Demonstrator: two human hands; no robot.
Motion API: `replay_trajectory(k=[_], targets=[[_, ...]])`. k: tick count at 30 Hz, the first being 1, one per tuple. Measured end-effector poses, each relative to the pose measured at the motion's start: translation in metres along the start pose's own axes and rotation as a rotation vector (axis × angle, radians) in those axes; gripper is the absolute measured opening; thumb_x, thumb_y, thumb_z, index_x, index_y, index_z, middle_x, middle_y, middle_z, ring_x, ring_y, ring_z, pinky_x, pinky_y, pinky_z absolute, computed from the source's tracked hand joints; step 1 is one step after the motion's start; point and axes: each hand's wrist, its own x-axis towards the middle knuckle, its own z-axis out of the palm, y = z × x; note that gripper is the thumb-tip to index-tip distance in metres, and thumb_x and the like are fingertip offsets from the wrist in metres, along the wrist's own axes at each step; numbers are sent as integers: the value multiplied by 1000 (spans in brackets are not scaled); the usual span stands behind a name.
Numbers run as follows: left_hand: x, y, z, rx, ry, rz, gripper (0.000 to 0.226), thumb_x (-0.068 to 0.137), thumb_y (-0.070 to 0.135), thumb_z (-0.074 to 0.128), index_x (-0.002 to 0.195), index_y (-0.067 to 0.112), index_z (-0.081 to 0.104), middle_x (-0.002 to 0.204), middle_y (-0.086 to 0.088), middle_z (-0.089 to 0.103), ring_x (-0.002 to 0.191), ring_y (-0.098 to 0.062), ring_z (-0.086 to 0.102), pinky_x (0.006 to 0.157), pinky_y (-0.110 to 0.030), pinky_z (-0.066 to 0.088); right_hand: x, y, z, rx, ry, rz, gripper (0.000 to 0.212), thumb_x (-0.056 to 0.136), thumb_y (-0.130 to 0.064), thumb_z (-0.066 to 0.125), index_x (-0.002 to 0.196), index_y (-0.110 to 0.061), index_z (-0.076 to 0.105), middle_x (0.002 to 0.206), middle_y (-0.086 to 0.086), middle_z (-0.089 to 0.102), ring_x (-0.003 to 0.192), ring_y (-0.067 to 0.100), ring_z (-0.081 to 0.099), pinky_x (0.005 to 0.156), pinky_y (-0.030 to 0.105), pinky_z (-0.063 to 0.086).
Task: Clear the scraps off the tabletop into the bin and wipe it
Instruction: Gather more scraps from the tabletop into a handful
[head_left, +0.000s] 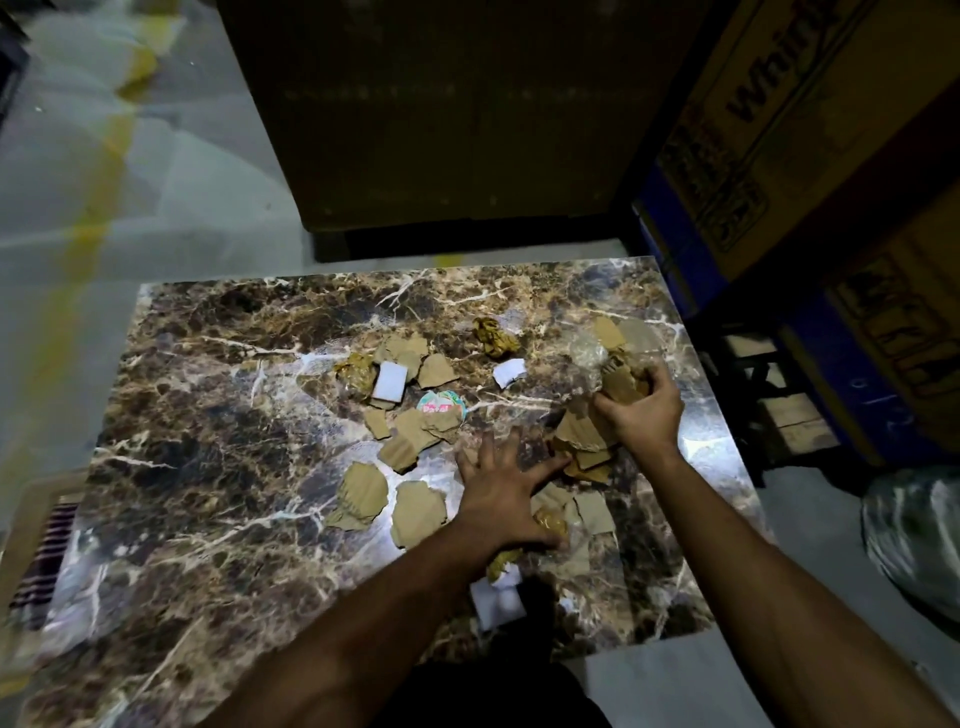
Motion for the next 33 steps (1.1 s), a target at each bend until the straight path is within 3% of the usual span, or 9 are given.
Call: replay_trajectory(k=[4, 8, 14, 18, 22, 25, 27, 29, 33], targets=[[8, 18, 0, 18, -36, -5, 117, 59, 75, 73, 146, 67, -6, 168, -13, -13, 149, -53, -14, 106, -82, -4, 7, 13, -13, -21, 52, -27, 52, 64, -9, 93, 100, -20, 57, 100, 4, 65, 92, 21, 63, 67, 3, 40], [7, 34, 3, 3, -61, -40, 117, 62, 75, 72, 147, 65, -7, 168, -14, -12, 149, -52, -17, 106, -82, -7, 12, 23, -22, -27, 78, -29, 51, 64, -11, 93, 99, -20, 57, 101, 4, 65, 94, 23, 63, 77, 23, 45], [9, 50, 4, 59, -122, -57, 128, 59, 77, 78, 148, 63, -13, 165, -14, -24, 146, -53, -22, 104, -83, -10, 11, 31, -25, -23, 64, -33, 53, 64, -9, 94, 98, -19, 55, 101, 3, 62, 95, 21, 60, 79, 24, 43], [7, 43, 18, 88, -83, -7, 111, 70, 74, 72, 147, 64, -6, 166, -13, -20, 147, -53, -21, 102, -82, -15, 11, 38, -20, -27, 25, -42, 52, 64, -8, 94, 99, -19, 57, 102, 4, 63, 95, 22, 61, 80, 24, 45], [10, 17, 25, 66, -19, 70, 76, 84, 69, 56, 151, 57, 22, 169, -5, -4, 152, -44, -14, 105, -80, -16, 12, 42, -17, -40, 31, -38, 53, 64, -12, 95, 99, -23, 57, 106, 9, 66, 98, 26, 63, 82, 28, 47], [18, -8, 11, 45, 10, 23, 69, 84, 73, 54, 147, 57, 29, 169, 0, -3, 153, -39, -11, 109, -75, -14, 11, 40, -16, -54, 7, -23, 55, 62, -14, 96, 99, -23, 57, 105, 7, 66, 97, 24, 62, 79, 24, 45], [25, -28, -6, 10, 57, -38, 62, 82, 72, 57, 138, 56, 39, 169, -1, 2, 153, -37, -5, 114, -71, -5, 6, 37, -16, -66, -25, -24, 56, 62, -12, 96, 99, -23, 56, 105, 3, 63, 96, 20, 60, 74, 13, 42], [28, -49, -23, 23, 125, -91, 46, 82, 64, 62, 123, 47, 49, 165, -3, 17, 149, -37, 12, 114, -66, 16, -1, 34, -12, -62, -54, -38, 55, 62, -9, 96, 98, -21, 56, 102, 2, 62, 93, 19, 58, 68, 2, 39], [18, -77, -23, 98, 258, -165, 33, 88, 57, 58, 113, 36, 54, 140, -5, 45, 131, -32, 35, 99, -52, 34, -20, 27, 4, -72, -155, -100, 54, 58, -9, 96, 94, -24, 59, 103, 0, 63, 92, 16, 60, 71, 9, 42]])
